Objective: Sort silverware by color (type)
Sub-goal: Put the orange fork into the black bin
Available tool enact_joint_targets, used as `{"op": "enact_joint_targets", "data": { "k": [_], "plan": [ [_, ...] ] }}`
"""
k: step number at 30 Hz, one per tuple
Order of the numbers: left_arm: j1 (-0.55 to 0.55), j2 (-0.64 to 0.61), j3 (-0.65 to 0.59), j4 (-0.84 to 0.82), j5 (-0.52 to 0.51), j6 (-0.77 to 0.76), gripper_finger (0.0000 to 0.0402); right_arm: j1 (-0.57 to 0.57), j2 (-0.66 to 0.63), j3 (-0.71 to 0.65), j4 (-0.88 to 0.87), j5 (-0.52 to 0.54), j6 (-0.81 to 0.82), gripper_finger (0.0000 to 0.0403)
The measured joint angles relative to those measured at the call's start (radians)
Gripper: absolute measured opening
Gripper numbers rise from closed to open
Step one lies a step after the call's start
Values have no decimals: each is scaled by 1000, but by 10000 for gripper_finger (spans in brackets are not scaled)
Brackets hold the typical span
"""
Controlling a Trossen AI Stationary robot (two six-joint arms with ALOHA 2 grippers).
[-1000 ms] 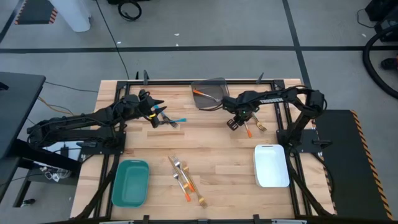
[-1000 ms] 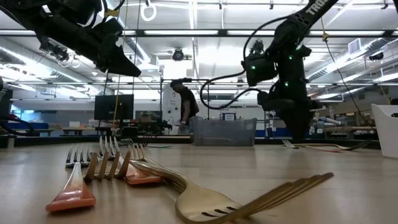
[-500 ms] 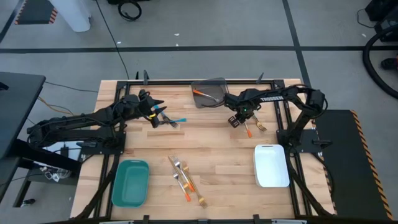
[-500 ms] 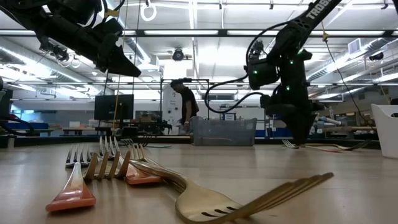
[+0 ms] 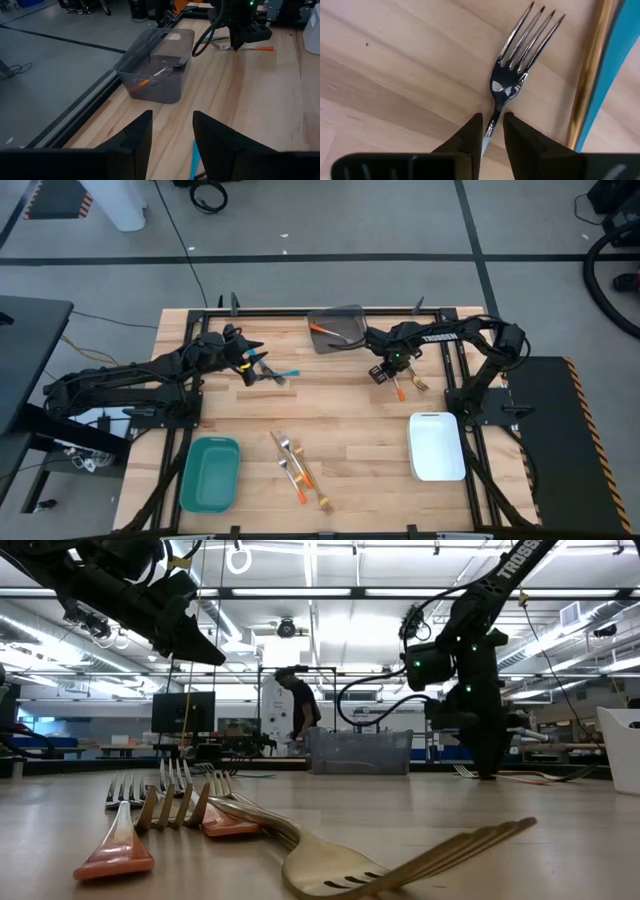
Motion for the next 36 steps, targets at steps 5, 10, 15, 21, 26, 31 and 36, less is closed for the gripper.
{"op": "enact_joint_targets", "data": {
  "k": [5, 10, 15, 21, 26, 31, 36],
  "plan": [
    [0, 0, 0, 0, 0, 0, 151, 0, 1, -1, 10, -5, -2, 42],
    [0, 0, 0, 0, 0, 0, 151, 13, 2, -2, 11, -5, -7, 10],
    [0, 0, 0, 1, 0, 0, 151, 27, 4, 3, 10, -1, -18, 12],
    [0, 0, 0, 1, 0, -1, 151, 43, 12, 52, 5, -6, -52, 11],
    [0, 0, 0, 1, 0, -1, 151, 58, 10, 99, -24, -9, -76, 10],
    [0, 0, 0, 1, 0, -1, 151, 75, 9, 152, -62, -5, -82, 10],
    [0, 0, 0, 1, 0, -1, 151, 94, 9, 210, -105, -5, -88, 9]
  ]
}}
